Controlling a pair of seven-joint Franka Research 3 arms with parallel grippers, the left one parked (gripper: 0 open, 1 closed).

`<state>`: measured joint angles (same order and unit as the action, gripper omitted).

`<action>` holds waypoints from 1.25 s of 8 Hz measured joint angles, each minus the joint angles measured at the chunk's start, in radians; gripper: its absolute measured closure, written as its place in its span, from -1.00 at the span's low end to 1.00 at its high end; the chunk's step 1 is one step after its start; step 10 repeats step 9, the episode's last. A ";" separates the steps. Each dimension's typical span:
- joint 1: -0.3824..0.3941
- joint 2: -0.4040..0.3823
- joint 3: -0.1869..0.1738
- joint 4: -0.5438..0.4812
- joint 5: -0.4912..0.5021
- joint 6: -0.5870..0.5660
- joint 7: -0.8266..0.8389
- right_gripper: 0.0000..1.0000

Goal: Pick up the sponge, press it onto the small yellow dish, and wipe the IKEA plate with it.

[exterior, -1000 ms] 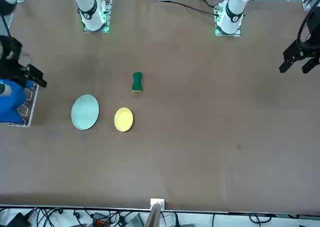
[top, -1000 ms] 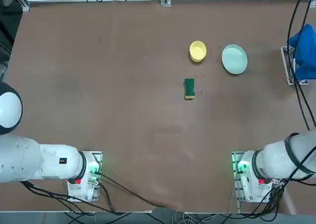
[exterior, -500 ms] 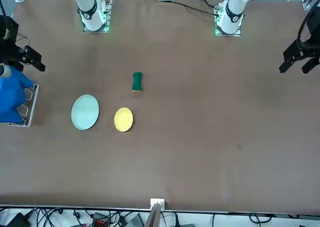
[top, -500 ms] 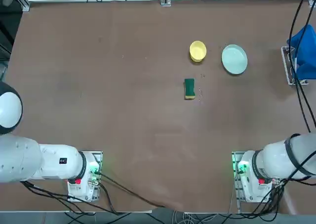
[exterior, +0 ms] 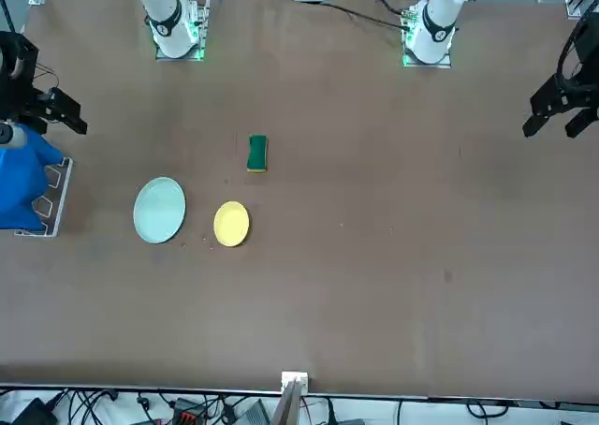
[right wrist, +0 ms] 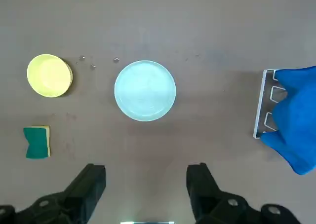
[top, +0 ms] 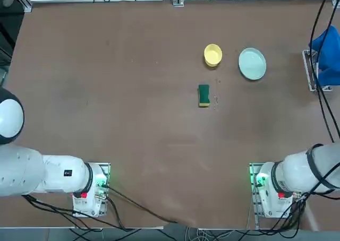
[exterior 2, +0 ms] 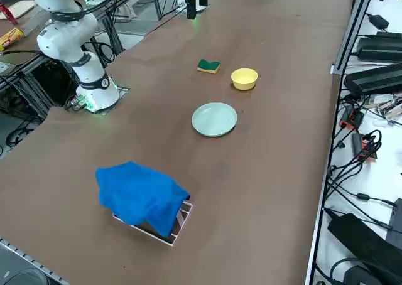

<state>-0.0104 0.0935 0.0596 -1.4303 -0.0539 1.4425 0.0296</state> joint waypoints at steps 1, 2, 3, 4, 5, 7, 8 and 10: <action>0.000 0.000 0.000 0.000 0.000 0.000 0.001 -1.00; 0.000 0.000 0.000 0.000 0.001 0.001 0.001 -1.00; 0.000 0.000 0.000 0.000 0.009 0.003 0.005 -1.00; -0.001 0.000 -0.001 0.000 0.016 0.004 0.006 -1.00; -0.001 0.000 -0.004 0.000 0.017 0.004 0.004 -1.00; -0.002 0.002 -0.004 -0.002 0.017 0.004 0.003 -1.00; -0.002 0.003 -0.004 -0.002 0.017 0.004 0.003 -1.00; -0.002 0.003 -0.005 -0.002 0.017 0.004 0.003 -1.00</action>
